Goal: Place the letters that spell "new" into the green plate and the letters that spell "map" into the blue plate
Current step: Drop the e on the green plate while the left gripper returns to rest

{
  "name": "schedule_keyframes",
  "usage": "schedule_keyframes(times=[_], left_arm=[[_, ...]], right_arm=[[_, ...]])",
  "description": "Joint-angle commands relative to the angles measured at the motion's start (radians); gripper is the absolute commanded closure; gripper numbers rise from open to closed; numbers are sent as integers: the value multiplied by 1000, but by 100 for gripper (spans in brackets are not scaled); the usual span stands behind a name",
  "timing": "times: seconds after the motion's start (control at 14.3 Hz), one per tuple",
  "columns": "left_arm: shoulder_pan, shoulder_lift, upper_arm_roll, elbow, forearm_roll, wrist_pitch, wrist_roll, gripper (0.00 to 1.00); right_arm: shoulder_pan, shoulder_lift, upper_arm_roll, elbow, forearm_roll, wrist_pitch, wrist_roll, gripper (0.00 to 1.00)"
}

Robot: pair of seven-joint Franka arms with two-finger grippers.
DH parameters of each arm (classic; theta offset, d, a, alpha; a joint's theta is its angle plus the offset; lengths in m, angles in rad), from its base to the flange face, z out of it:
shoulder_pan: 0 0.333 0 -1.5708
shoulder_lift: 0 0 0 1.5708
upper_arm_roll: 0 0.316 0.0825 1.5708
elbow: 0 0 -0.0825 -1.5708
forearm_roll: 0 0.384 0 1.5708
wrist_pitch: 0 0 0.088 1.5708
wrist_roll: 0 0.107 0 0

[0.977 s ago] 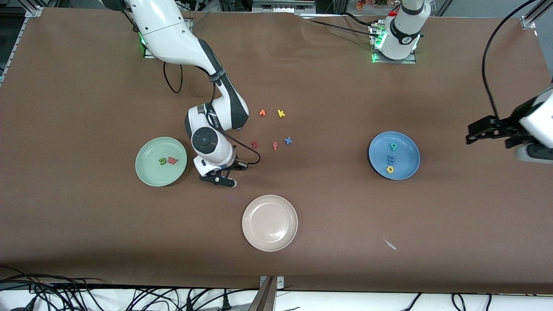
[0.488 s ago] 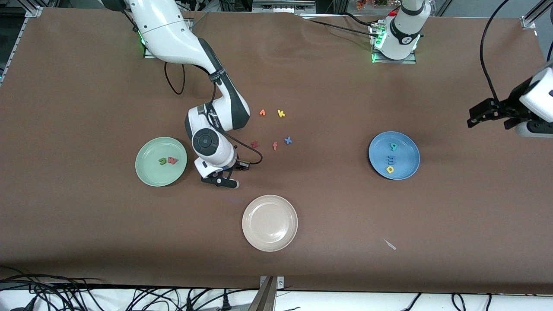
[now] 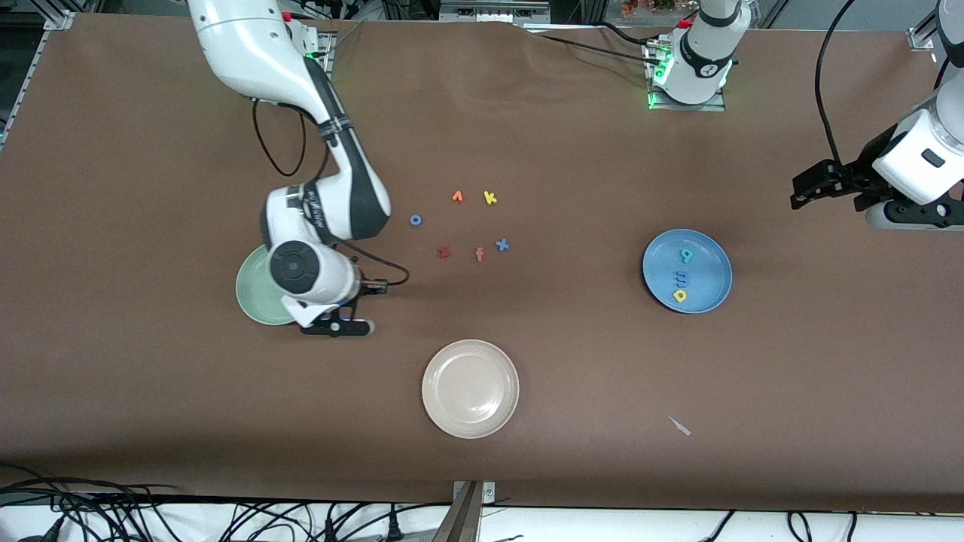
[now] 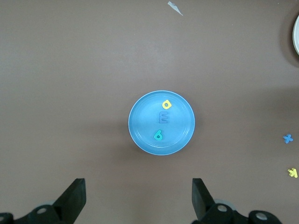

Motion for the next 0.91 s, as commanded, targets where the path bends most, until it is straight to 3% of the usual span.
schedule_keyframes(times=[0.0,0.28,0.35,0.42,0.49,0.84], left_arm=[[-2,-10,-11,10,-17,-18,-5,0],[1,-7,-55,32,3,-18,-9,0],[4,-7,-54,32,3,-18,-8,0],[12,-7,-54,32,3,-18,-5,0],[13,-7,-52,32,3,-18,-2,0],[15,-6,-52,32,2,-27,-2,0]], right_arm=[[5,-65,-58,-120,9,-5,-94,90],[-53,-37,-95,-136,9,-5,-108,89],[-69,-37,-95,-133,9,-5,-105,76],[-69,-37,-95,-128,12,-7,-92,23],[-67,-40,-95,-121,9,-10,-97,0],[-28,-49,-90,-3,9,-180,-92,0]])
